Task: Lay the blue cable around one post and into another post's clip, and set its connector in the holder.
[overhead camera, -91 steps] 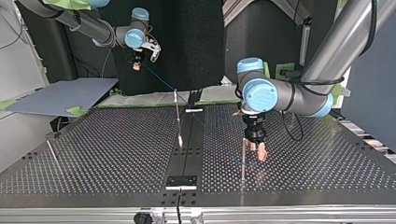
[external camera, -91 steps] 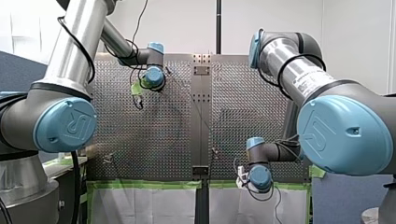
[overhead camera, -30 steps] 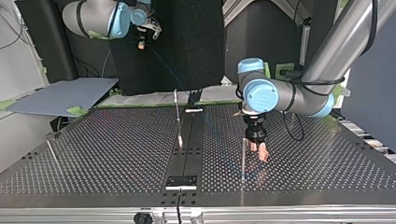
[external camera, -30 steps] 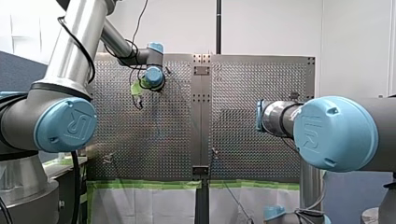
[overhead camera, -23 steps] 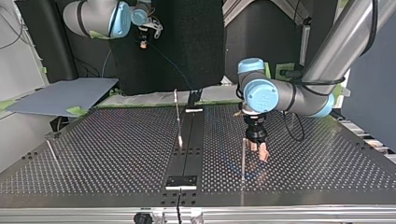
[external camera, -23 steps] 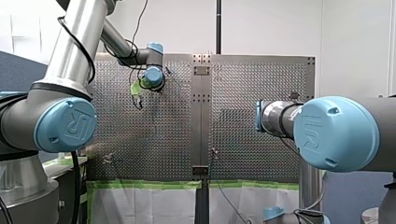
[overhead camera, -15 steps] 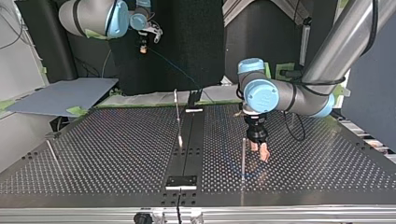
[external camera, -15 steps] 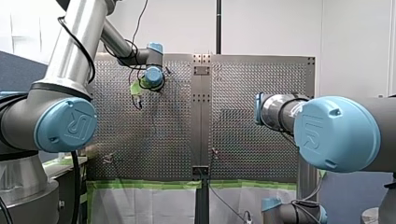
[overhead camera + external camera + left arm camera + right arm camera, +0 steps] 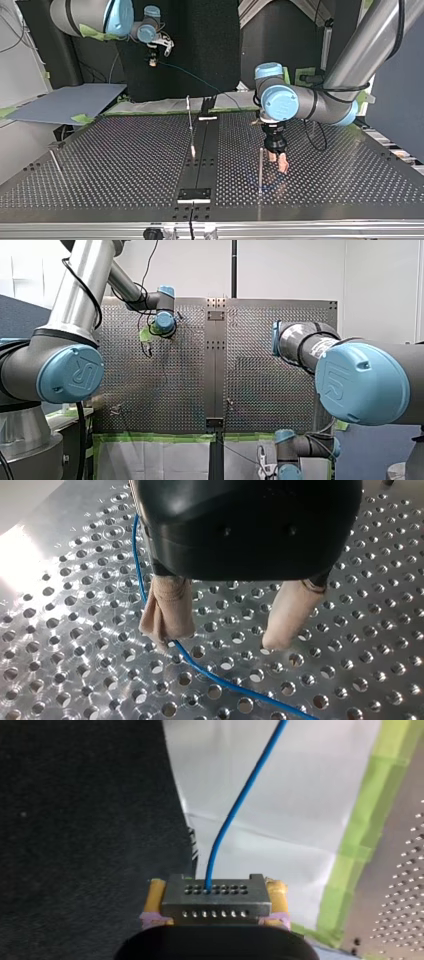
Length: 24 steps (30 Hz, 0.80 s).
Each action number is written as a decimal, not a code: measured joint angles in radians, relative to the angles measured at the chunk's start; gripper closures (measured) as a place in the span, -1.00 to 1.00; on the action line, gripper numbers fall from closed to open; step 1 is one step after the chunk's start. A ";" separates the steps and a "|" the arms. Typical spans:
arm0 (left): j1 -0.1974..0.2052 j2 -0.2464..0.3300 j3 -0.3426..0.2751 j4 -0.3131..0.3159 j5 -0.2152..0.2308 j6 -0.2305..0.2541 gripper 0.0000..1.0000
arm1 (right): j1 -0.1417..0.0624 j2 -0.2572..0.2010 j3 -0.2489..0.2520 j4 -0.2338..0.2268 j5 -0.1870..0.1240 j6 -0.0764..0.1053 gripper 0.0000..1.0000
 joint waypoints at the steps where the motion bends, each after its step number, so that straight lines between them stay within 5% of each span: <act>1: 0.000 0.000 0.000 0.000 0.000 0.000 -1.00 | 0.002 -0.012 0.002 0.012 0.001 0.000 0.73; 12: 0.001 0.000 -0.001 0.002 0.001 -0.001 -1.00 | 0.002 -0.116 0.082 0.055 0.025 0.029 0.73; 24: 0.002 -0.002 0.000 0.002 0.001 -0.003 -1.00 | -0.003 -0.225 0.140 0.130 0.010 0.006 0.73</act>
